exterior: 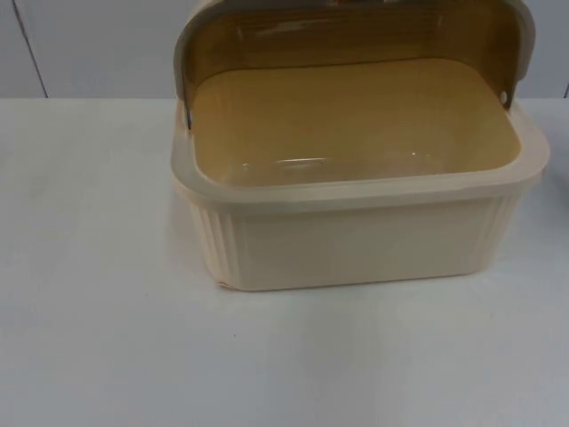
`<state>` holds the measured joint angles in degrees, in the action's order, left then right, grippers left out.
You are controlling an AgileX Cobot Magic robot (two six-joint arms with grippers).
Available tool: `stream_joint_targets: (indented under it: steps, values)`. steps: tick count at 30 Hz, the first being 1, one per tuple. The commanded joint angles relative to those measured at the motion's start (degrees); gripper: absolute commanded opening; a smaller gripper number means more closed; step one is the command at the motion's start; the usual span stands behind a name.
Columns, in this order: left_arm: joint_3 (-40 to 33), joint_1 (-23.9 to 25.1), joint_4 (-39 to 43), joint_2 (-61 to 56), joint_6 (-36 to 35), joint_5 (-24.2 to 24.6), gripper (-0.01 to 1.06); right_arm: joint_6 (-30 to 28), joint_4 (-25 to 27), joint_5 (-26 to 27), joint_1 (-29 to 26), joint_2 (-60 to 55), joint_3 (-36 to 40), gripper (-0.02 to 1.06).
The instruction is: Open the box lid with the left hand, place the block into the box with the right hand, then close the box lid with the left hand.
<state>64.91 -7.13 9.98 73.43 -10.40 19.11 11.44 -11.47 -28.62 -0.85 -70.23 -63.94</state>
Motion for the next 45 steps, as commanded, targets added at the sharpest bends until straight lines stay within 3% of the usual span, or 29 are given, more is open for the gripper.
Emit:
stream_joint_targets:
  steps: [1, 4, 13, 15, 16, 18, 20, 33, 40, 45]
  values:
    - [0.0, -0.1, -0.4, -0.4, -0.6, -1.0, 1.04, -7.5, 5.0, 6.1, -1.7, -4.6, -0.3, 1.05]
    - [0.0, -0.1, -0.4, -0.4, -0.6, -1.8, 1.04, -12.7, 5.7, 6.0, -3.1, -13.1, -2.2, 1.05]
    - [0.0, -0.1, -0.4, -0.4, -0.6, -2.0, 1.04, -16.4, 6.6, 7.5, -5.4, -30.7, -10.2, 1.05]
    - [0.0, -0.1, -0.4, -0.3, -0.6, -2.0, 1.04, -22.6, 13.6, 7.5, -5.4, -35.0, -12.7, 1.05]
    - [0.0, -0.1, -0.4, -0.3, -0.6, -2.0, 1.04, -22.6, 13.6, 7.5, -5.4, -35.0, -12.7, 1.05]
    - [0.0, -0.1, -0.3, -0.3, -0.6, -2.0, 1.04, -31.1, 20.4, 7.2, -5.4, -39.5, -14.7, 1.05]
    - [0.0, -0.1, 0.0, -0.3, -0.6, -2.0, 1.04, -35.3, 23.6, 6.9, -5.4, -42.9, -16.6, 1.05]
    - [0.0, -0.1, 0.0, -0.2, -0.6, -1.9, 1.04, -38.5, 23.5, 4.8, -5.8, -52.2, -20.2, 1.05]
    - [0.0, -0.1, 0.0, -0.2, -0.6, -2.1, 1.04, -39.6, 23.7, 0.3, -10.0, -54.5, -20.2, 1.05]
    - [0.0, -0.1, -0.1, -0.2, -0.6, -2.6, 1.04, -47.7, 30.4, 0.5, -11.5, -54.5, -20.2, 1.03]
